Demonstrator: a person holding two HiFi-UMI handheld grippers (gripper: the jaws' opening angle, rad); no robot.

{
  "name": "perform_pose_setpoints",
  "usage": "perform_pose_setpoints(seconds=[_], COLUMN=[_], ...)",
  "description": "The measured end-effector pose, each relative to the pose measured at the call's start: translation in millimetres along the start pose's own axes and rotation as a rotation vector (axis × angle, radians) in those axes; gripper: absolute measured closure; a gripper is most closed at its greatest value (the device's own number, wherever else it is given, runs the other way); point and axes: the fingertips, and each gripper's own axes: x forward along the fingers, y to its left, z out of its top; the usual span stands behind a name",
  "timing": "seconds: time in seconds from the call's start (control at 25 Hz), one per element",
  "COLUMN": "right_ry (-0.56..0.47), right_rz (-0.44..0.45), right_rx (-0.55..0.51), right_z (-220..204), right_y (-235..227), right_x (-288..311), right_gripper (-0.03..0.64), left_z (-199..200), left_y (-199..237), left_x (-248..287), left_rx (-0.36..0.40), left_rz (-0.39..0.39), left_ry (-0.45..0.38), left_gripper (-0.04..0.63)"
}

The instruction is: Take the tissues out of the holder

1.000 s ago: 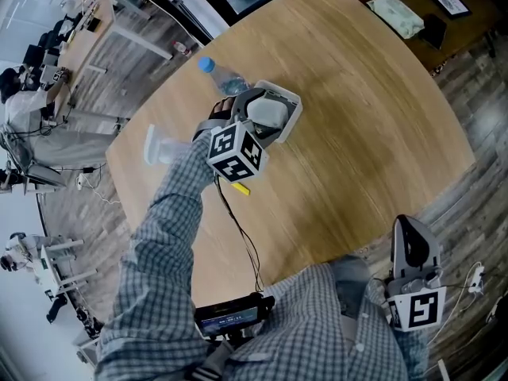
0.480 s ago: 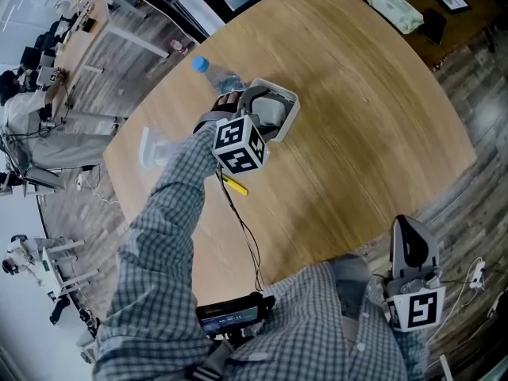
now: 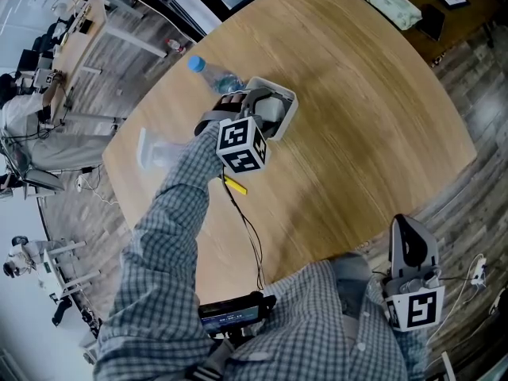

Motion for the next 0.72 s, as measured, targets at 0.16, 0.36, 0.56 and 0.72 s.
perform_pose_setpoints(seconds=[0.16, 0.36, 0.56, 0.72], right_ry=[0.003, -0.006, -0.015, -0.025], right_rz=[-0.001, -0.003, -0.005, -0.007], right_rx=[0.0, -0.007, -0.008, -0.007], right_z=[-2.5, 1.0, 2.8, 4.2], right_y=[0.0, -0.1, 3.0, 6.7], right_x=[-0.4, -2.8, -5.2, -7.0], right_gripper=[0.606, 0.606, 0.606, 0.606], left_z=[0.1, -0.1, -1.9, -3.6], left_y=[-2.5, -2.8, -1.3, 2.0], left_x=[1.9, 0.8, -0.6, -5.1], left_rx=[0.011, 0.01, -0.008, -0.047], left_rz=[0.004, 0.02, 0.035, 0.062], left_ry=[0.014, 0.028, 0.032, 0.018], left_gripper=[0.307, 0.322, 0.327, 0.328])
